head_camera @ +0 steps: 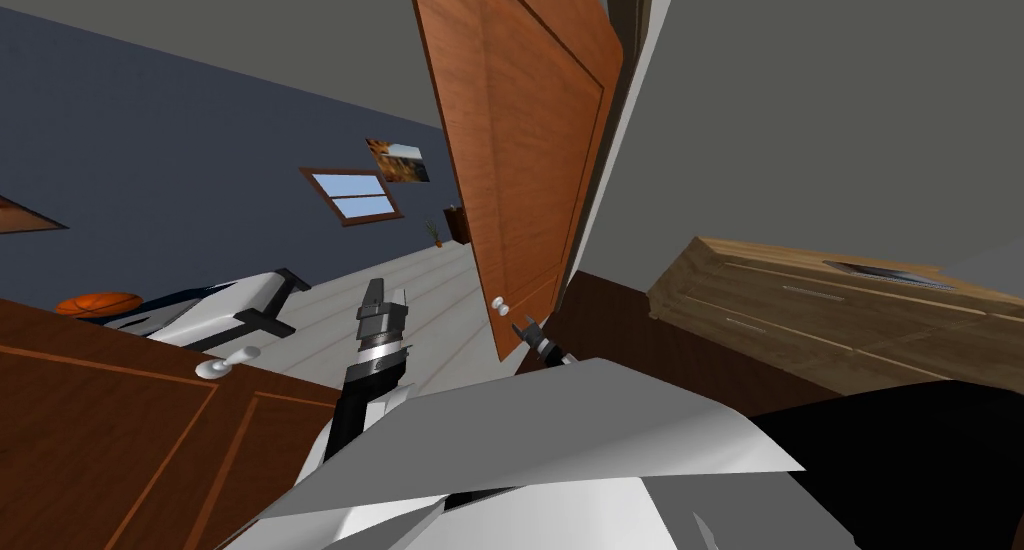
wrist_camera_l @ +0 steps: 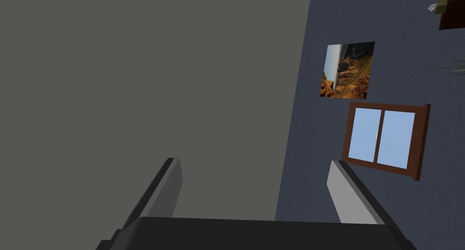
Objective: Push the door open
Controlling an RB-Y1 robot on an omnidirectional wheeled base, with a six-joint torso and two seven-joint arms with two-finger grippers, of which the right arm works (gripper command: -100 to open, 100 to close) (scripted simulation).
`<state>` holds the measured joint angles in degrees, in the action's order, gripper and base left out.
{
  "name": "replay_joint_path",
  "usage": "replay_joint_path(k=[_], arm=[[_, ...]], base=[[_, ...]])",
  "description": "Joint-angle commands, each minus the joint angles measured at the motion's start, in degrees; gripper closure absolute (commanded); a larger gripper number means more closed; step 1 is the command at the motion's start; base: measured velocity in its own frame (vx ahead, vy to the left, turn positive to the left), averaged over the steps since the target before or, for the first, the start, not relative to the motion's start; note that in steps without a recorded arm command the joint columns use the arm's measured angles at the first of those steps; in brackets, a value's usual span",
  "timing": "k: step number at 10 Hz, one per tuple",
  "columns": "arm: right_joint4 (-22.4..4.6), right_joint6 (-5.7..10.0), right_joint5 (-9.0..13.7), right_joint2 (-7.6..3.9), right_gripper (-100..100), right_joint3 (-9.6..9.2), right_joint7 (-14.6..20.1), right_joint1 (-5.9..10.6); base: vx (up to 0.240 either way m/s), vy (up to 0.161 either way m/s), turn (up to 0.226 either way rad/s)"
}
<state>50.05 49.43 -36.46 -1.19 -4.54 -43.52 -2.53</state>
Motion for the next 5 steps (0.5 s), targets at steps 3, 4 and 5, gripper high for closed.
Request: replay_joint_path(k=[3, 4, 5], arm=[[0.1, 0.27, -2.4, 0.81, -100, 0.7, -4.9, -0.15], [0.2, 0.41, -3.4, 1.18, -100, 1.0, -6.9, -0.22], [0.3, 0.54, -4.3, 1.54, -100, 1.28, -8.5, -0.28]], base=[[-0.037, -0.006, -0.051], [-0.03, -0.005, -0.04], [-0.036, -0.007, -0.078]])
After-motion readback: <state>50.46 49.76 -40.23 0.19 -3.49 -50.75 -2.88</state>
